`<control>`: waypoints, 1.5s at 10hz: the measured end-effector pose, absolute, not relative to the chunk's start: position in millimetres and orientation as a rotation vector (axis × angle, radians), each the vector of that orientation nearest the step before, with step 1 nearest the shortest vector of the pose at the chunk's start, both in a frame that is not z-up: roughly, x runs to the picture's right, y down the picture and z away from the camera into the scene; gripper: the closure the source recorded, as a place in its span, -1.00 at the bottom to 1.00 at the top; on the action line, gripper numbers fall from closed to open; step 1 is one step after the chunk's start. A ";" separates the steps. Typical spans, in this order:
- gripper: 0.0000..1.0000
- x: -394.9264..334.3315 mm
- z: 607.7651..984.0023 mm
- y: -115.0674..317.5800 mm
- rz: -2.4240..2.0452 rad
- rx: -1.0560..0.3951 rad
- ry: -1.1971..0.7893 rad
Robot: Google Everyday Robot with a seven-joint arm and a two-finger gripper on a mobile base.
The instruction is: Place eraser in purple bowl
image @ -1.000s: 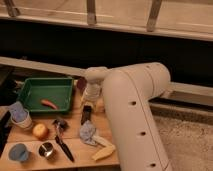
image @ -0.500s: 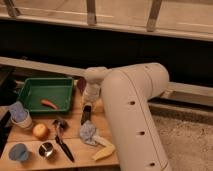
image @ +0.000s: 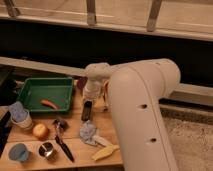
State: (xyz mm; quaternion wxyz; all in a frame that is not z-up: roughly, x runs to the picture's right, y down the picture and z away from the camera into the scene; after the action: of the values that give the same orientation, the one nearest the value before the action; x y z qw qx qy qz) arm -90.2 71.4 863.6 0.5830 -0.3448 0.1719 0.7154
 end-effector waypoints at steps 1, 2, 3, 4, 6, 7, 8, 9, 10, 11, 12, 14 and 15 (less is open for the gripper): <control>1.00 -89.0 849.0 51.4 1.673 -0.765 0.369; 1.00 -84.8 833.6 26.0 1.683 -0.717 0.331; 1.00 -78.9 821.8 2.2 1.698 -0.669 0.293; 1.00 -75.1 807.7 -24.6 1.721 -0.617 0.232; 1.00 -66.5 790.0 -55.0 1.754 -0.567 0.173; 1.00 -66.7 790.3 -54.3 1.753 -0.568 0.174; 1.00 -69.4 790.0 -54.4 1.750 -0.570 0.172; 1.00 -68.2 790.1 -54.4 1.752 -0.569 0.173; 1.00 -65.8 790.3 -54.0 1.753 -0.562 0.177; 1.00 -66.7 790.7 -53.3 1.757 -0.548 0.184; 1.00 -64.1 793.8 -58.8 1.763 -0.489 0.186; 1.00 -60.7 805.9 -77.8 1.756 -0.419 0.188; 1.00 -55.7 815.8 -96.5 1.759 -0.379 0.177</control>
State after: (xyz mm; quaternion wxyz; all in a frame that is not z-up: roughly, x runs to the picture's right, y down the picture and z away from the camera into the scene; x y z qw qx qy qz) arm -55.7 -96.5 815.8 0.6186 -0.1649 0.0770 0.7644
